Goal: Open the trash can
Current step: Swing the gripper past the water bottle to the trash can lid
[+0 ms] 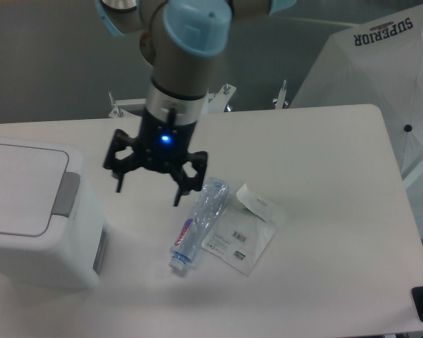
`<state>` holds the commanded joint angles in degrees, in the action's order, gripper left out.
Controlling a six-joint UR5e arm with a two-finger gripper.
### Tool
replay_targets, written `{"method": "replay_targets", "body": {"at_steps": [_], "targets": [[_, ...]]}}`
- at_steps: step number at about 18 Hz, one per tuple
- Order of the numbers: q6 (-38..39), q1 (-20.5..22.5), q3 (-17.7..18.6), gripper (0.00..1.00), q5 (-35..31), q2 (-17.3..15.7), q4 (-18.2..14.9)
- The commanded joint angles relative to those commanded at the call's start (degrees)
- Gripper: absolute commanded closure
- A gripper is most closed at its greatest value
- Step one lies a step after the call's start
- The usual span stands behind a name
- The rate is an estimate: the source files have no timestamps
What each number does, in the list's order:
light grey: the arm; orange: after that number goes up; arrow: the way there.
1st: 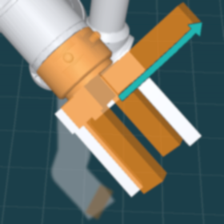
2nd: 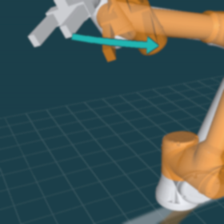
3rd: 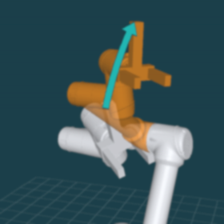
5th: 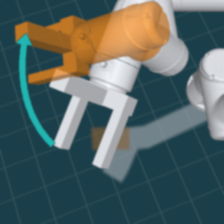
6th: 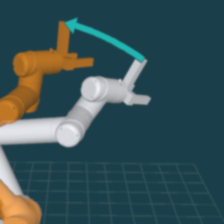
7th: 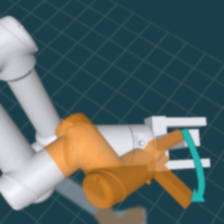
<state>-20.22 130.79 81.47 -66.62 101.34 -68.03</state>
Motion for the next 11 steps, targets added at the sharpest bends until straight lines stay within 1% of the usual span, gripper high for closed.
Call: {"method": "replay_targets", "body": {"at_steps": [8, 11], "targets": [[0.18, -3.16, 0.35, 0.0, 0.0, 0.7, 0.09], [0.18, -3.7, 0.44, 0.0, -0.09, 1.05, 0.79]]}}
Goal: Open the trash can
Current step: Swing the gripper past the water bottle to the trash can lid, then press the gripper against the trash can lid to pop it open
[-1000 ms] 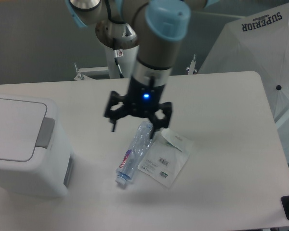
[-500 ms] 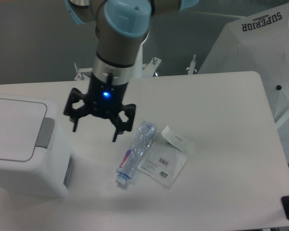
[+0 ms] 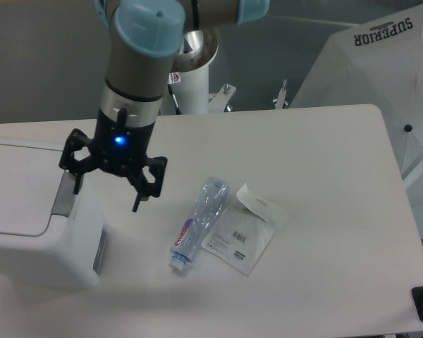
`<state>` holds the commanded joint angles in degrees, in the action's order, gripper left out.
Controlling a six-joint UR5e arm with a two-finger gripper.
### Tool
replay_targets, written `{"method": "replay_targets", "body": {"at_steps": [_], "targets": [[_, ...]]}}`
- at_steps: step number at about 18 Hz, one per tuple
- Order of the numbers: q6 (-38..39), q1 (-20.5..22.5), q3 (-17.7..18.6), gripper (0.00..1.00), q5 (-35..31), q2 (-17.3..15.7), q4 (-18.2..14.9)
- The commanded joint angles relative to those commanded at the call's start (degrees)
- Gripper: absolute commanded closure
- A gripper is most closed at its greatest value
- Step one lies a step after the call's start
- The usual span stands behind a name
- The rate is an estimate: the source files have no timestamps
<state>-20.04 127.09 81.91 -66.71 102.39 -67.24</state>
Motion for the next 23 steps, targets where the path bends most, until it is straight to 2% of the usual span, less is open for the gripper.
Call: {"method": "replay_targets", "body": {"at_steps": [7, 23], "targets": [[-0.09, -0.53, 0.44, 0.0, -0.26, 1.14, 0.44], [-0.09, -0.53, 0.27, 0.0, -0.26, 0.97, 0.53]]}}
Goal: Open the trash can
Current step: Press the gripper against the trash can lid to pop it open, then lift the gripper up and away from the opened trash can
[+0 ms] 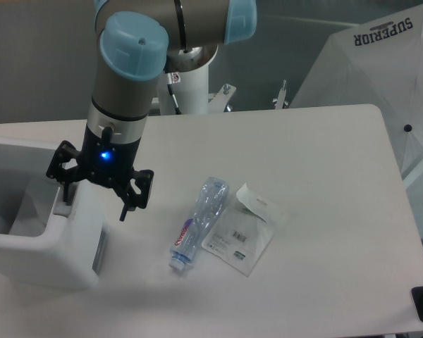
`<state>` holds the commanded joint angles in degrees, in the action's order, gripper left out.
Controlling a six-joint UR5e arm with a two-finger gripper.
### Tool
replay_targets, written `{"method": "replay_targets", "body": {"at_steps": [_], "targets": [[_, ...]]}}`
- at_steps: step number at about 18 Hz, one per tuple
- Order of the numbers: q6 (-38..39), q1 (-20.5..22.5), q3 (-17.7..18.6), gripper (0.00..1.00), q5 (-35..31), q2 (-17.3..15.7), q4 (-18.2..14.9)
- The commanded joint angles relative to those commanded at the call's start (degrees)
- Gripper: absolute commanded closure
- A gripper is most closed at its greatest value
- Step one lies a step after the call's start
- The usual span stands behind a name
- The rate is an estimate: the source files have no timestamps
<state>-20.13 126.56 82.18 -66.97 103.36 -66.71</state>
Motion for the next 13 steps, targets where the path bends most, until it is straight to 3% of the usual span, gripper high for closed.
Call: {"method": "replay_targets", "body": {"at_steps": [6, 10, 13], "targets": [[-0.7, 1.31, -1.41, 0.0, -0.09, -0.53, 0.0], [-2.01, 7.54, -1.23, 0.0, -0.35, -0.7, 0.44], [-9.11, 12.29, -0.01, 0.0, -2.01, -0.44, 0.18]]}}
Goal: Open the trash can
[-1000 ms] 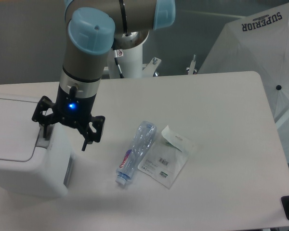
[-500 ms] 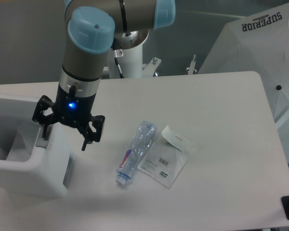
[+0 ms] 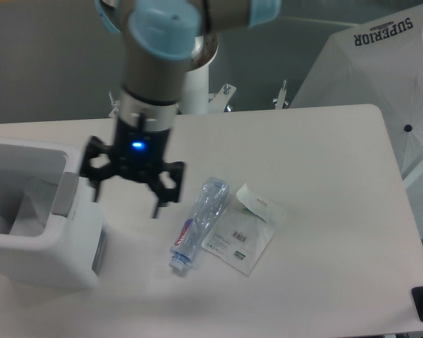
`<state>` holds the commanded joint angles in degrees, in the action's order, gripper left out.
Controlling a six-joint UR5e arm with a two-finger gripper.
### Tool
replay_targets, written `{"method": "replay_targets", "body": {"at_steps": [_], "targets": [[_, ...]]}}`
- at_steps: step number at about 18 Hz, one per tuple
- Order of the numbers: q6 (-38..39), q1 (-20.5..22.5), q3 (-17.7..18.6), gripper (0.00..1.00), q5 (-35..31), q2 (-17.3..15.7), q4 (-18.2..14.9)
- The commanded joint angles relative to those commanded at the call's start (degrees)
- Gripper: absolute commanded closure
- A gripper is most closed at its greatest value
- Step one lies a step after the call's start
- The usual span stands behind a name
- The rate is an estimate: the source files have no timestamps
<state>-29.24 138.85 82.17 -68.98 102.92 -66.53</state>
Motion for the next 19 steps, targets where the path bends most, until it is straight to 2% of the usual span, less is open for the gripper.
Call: {"method": "replay_targets", "body": {"at_steps": [5, 10, 15, 19], "targets": [[-12.23, 5.1, 3.34, 0.0, -9.58, 0.53, 0.26], [-20.84, 10.73, 2.82, 0.0, -11.17, 3.78, 0.26], [-37.96, 16.97, 2.82, 0.0, -11.61, 6.32, 0.26], [-44.76, 19.17, 2.99, 0.0, -14.5, 7.64, 0.26]]}}
